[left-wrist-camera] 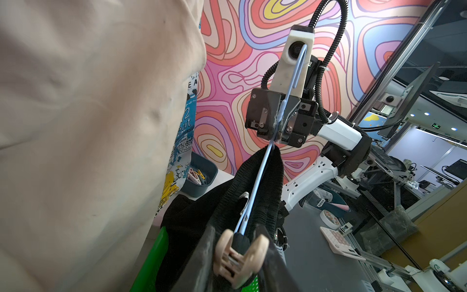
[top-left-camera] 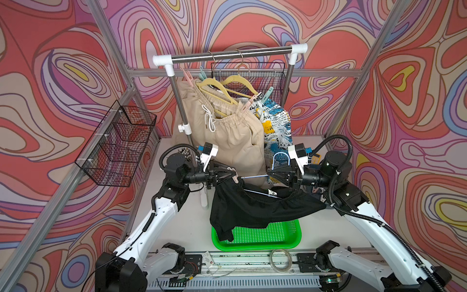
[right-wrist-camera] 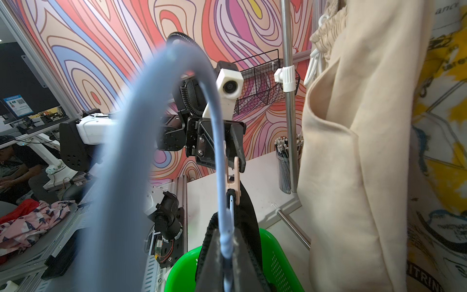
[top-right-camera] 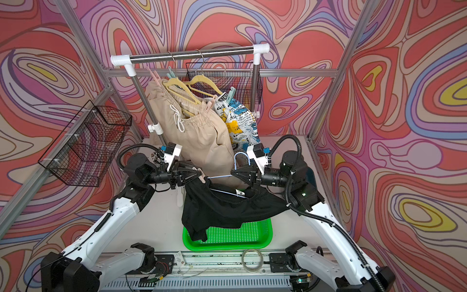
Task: Remove the clothespins securing shorts to the hanger
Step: Remove the clothespin from the hanger.
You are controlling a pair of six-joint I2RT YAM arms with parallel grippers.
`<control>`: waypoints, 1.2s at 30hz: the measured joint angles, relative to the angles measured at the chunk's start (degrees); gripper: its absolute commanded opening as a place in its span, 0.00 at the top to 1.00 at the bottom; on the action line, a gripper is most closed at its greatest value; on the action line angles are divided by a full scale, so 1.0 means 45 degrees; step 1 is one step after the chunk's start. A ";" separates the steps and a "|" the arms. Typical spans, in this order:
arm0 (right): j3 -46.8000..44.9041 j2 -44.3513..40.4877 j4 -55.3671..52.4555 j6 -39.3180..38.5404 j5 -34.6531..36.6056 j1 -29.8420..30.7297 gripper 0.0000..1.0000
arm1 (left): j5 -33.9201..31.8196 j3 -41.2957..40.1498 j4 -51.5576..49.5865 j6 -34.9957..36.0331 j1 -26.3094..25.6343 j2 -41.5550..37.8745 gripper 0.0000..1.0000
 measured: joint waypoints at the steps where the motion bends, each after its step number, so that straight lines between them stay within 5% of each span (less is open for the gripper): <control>1: 0.0000 0.0000 0.0029 0.0019 -0.0019 0.0000 1.00 | 0.0000 0.0000 0.0015 -0.0024 -0.0005 0.0000 0.79; 12: -0.0005 0.0000 0.0029 0.0029 -0.0083 -0.0024 1.00 | 0.0053 0.0000 0.0981 -0.0748 -0.0039 0.0238 0.99; 21: -0.0010 0.0000 0.0039 0.0034 -0.0083 -0.0136 1.00 | 0.0311 0.0000 0.1933 -0.1579 -0.0039 0.0510 1.00; 29: -0.0015 0.0000 0.0015 0.0044 -0.0141 -0.0209 1.00 | 0.0690 0.0053 0.0816 -0.0840 -0.0049 0.0447 0.60; 36: -0.0015 -0.0005 0.0398 0.0437 -0.0607 -0.0520 1.00 | 0.1642 0.0364 -0.0612 0.0068 -0.0058 0.0384 0.49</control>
